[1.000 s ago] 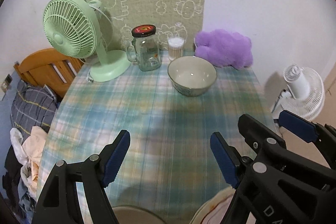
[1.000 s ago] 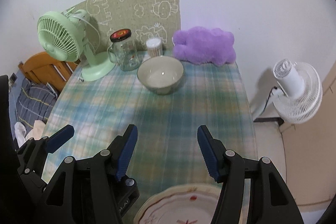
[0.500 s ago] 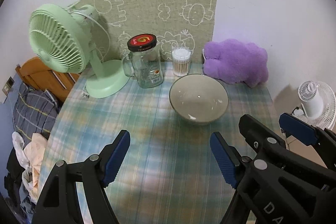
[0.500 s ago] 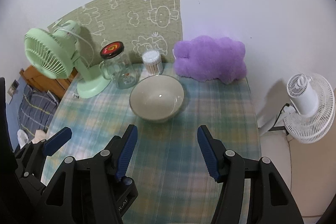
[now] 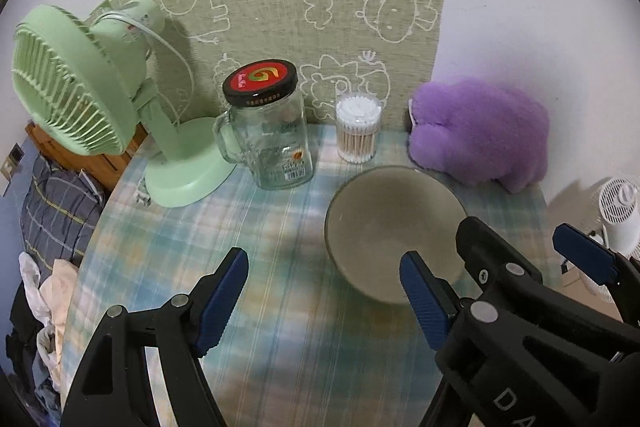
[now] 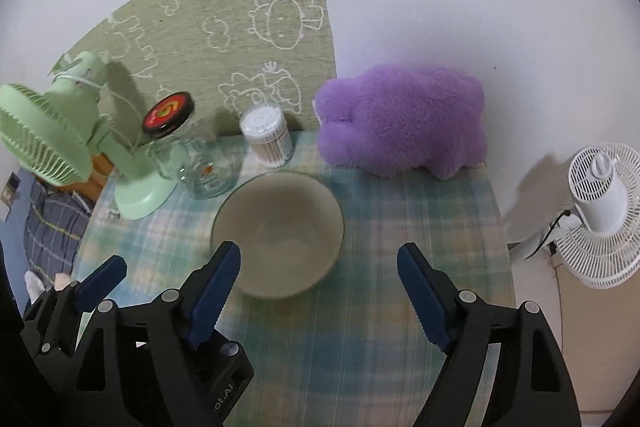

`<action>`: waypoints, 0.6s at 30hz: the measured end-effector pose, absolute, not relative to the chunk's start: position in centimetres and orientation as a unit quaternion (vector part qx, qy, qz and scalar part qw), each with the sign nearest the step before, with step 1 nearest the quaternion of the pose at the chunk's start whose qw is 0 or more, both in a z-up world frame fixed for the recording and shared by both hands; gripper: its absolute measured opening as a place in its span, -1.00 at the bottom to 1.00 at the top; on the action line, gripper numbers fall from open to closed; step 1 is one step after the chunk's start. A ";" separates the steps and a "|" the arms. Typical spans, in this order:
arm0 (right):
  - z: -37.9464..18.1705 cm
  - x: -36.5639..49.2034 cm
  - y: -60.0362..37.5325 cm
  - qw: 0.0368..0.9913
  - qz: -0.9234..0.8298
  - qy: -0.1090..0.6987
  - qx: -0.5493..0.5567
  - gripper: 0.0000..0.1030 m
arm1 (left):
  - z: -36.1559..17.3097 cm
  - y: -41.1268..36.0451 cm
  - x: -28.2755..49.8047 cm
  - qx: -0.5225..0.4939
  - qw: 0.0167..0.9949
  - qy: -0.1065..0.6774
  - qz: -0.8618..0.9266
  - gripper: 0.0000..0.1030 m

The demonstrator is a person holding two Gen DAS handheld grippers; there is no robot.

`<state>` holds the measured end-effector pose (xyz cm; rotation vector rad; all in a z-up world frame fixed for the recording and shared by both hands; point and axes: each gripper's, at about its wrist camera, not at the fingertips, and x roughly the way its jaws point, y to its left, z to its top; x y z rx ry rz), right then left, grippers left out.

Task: Organize plates and bowls
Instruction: 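Move the right gripper to the cream patterned bowl near the jar, then grasp the rim of the cream patterned bowl with the right gripper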

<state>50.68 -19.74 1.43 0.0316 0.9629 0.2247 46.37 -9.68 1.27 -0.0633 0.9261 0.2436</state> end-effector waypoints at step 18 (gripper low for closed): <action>-5.5 56.1 -18.6 0.866 0.092 0.491 0.028 0.12 | -5.4 -8.8 51.8 -0.039 0.869 0.479 0.116 -0.21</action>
